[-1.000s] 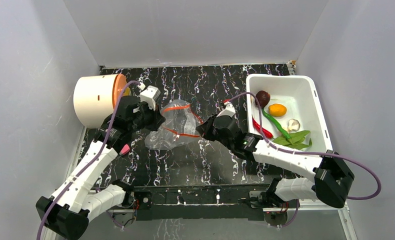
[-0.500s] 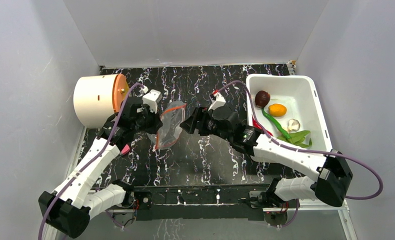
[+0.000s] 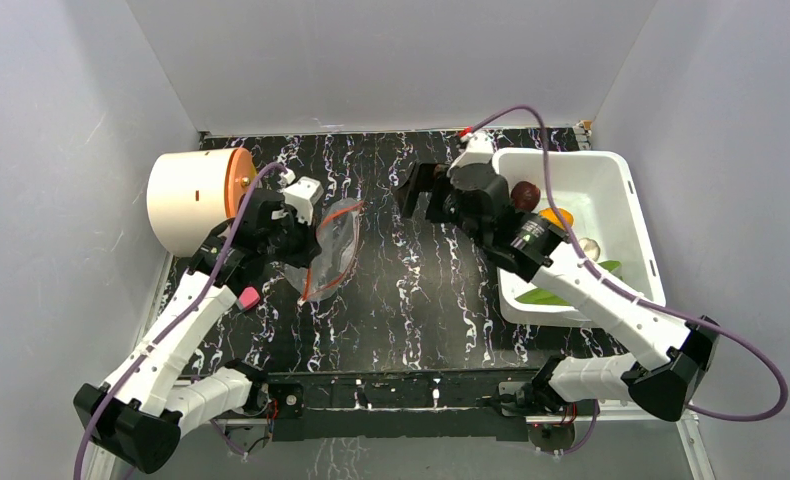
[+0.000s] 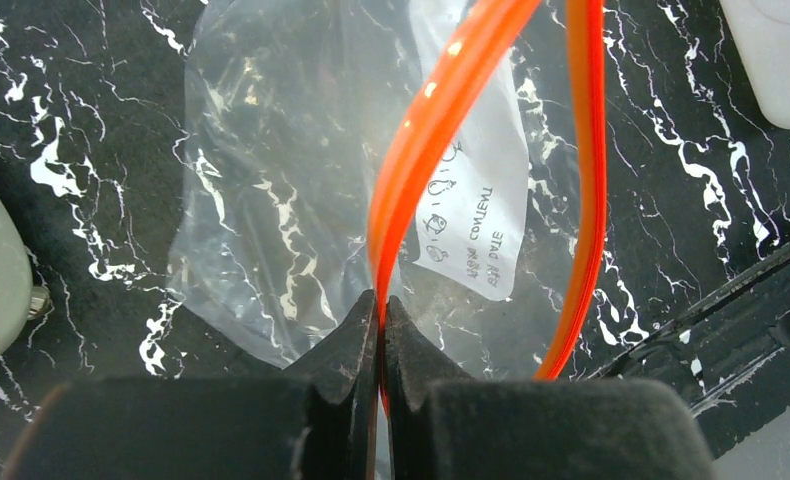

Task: Place the food in the zip-top bag and seal the zipper
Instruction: Pick up the fake fruit from the bin.

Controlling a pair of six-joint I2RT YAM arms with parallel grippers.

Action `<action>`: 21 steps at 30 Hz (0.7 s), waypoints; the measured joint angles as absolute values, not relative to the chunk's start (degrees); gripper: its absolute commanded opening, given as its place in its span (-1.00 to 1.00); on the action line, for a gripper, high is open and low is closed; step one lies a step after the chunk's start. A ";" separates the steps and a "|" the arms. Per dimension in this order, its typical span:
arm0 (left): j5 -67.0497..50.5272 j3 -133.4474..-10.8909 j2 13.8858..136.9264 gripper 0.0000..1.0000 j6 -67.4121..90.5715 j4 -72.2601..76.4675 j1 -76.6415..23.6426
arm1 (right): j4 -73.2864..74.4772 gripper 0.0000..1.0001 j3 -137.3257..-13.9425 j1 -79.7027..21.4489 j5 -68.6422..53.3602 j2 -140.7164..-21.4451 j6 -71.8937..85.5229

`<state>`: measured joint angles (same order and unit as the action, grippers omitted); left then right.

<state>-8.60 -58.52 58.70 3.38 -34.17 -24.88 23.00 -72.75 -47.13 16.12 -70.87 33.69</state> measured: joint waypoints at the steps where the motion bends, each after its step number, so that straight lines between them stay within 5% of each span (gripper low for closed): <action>1: -8.62 -59.11 58.70 -1.00 3.31 -34.72 -24.88 | 23.75 0.90 -73.45 -46.39 17.72 -70.85 32.51; 13: -11.44 -60.42 55.66 -1.00 3.55 -37.01 -24.86 | 31.03 0.72 -77.73 -29.76 33.78 -74.59 19.49; 21: -6.28 -51.22 52.75 -1.00 4.58 -28.97 -24.88 | 30.24 0.59 -76.36 -9.28 24.27 -79.66 18.59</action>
